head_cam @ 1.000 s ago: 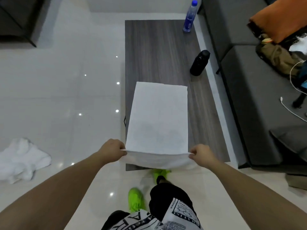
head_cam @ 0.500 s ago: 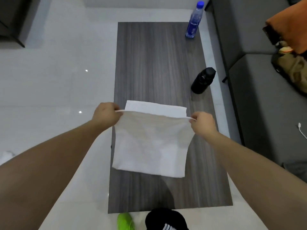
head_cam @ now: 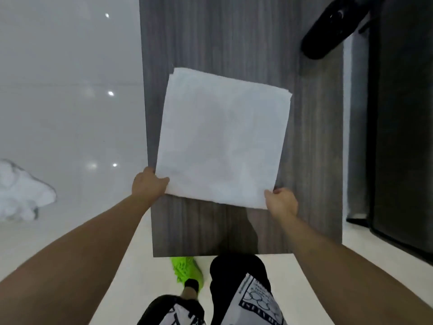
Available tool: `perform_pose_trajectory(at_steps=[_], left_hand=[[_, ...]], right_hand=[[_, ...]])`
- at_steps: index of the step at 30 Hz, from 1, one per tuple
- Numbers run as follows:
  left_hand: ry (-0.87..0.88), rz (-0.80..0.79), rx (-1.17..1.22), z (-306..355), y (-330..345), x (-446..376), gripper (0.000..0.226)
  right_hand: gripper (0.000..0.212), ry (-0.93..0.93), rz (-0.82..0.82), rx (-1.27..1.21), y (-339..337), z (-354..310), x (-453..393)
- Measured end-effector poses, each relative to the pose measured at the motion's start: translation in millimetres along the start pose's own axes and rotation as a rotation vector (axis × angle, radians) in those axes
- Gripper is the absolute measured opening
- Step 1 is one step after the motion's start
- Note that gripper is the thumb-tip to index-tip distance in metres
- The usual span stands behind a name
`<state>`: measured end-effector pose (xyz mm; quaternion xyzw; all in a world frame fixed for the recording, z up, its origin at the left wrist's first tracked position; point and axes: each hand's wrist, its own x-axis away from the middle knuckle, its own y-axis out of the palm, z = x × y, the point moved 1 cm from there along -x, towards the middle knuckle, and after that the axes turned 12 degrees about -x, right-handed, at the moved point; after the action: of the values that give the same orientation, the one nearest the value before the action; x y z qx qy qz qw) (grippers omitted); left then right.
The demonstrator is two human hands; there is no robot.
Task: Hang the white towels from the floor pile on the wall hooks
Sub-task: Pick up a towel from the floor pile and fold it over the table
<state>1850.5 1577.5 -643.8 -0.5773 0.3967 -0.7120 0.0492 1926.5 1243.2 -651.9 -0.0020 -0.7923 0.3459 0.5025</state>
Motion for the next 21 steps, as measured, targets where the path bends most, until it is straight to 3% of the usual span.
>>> perform_pose_trajectory(at_steps=[3, 6, 11, 17, 21], left_hand=[[-0.107, 0.012, 0.236, -22.0, 28.3, 3.1, 0.041], [-0.151, 0.024, 0.41, -32.3, 39.2, 2.8, 0.029], [-0.236, -0.048, 0.672, -34.2, 21.0, 16.1, 0.018], [-0.085, 0.056, 0.96, -40.8, -52.8, 72.2, 0.005], [0.034, 0.166, 1.098, -82.5, -126.5, 130.2, 0.019]], right_hand=[[0.035, 0.128, 0.08, -0.333, 23.9, 37.3, 15.6], [0.027, 0.13, 0.138, -0.552, 36.6, 45.7, 23.4], [0.016, 0.142, 0.02, -0.785, 36.4, 30.8, 39.5], [0.015, -0.124, -0.013, -0.905, 15.0, -27.9, 111.4], [0.045, -0.335, 0.023, -0.983, 4.4, -76.2, 191.7]])
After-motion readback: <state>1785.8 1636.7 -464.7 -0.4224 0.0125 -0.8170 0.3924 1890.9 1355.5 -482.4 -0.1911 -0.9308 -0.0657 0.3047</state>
